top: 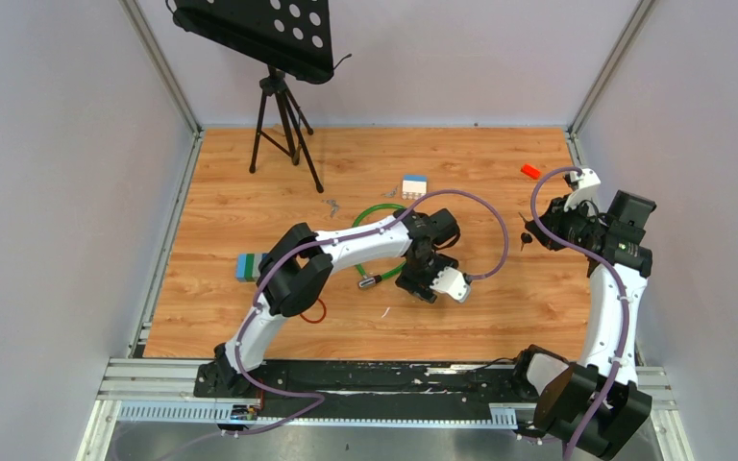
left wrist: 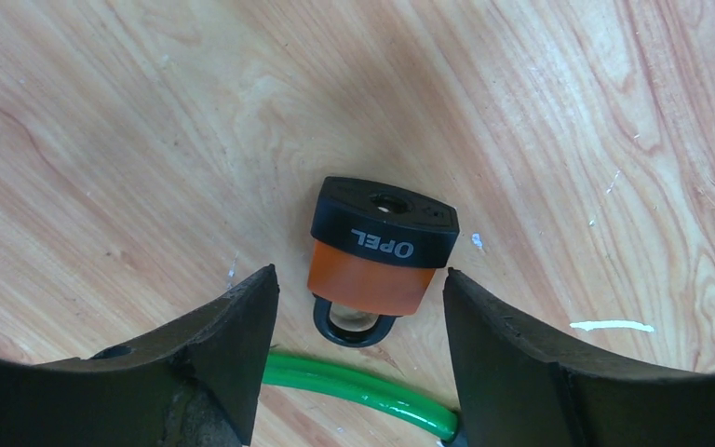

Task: Unlock with the key
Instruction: Pick up the lock from the center of the board, then unlock the lock.

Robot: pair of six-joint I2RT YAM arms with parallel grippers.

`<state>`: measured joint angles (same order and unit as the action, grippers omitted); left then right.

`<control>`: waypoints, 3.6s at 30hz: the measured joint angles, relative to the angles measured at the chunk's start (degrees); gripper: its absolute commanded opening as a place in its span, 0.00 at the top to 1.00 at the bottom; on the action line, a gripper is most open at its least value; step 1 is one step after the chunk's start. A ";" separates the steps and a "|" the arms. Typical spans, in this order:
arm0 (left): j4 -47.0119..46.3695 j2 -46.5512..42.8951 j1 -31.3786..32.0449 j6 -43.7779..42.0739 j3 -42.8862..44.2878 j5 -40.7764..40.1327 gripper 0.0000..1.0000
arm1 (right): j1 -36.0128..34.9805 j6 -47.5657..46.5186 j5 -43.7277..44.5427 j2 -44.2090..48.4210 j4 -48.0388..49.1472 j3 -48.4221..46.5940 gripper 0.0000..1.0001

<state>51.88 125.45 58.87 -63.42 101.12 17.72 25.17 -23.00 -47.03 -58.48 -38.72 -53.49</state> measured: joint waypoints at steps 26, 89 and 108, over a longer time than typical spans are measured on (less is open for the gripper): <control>-12.22 -5.86 0.07 7.69 -12.15 -0.11 0.76 | 0.00 -0.02 -0.13 -0.07 -0.02 0.00 1.00; -25.57 -46.27 -4.92 19.19 -36.98 25.40 1.00 | -42.40 -23.45 -6.58 10.08 -18.25 -2.67 1.00; -10.27 -40.68 -4.09 13.86 -27.04 40.06 1.00 | -42.40 -24.04 -5.57 15.54 -19.87 -0.50 1.00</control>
<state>41.60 84.77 54.78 -49.56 74.08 57.78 -17.23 -47.05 -52.60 -42.94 -58.59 -54.00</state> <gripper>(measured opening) 0.523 0.087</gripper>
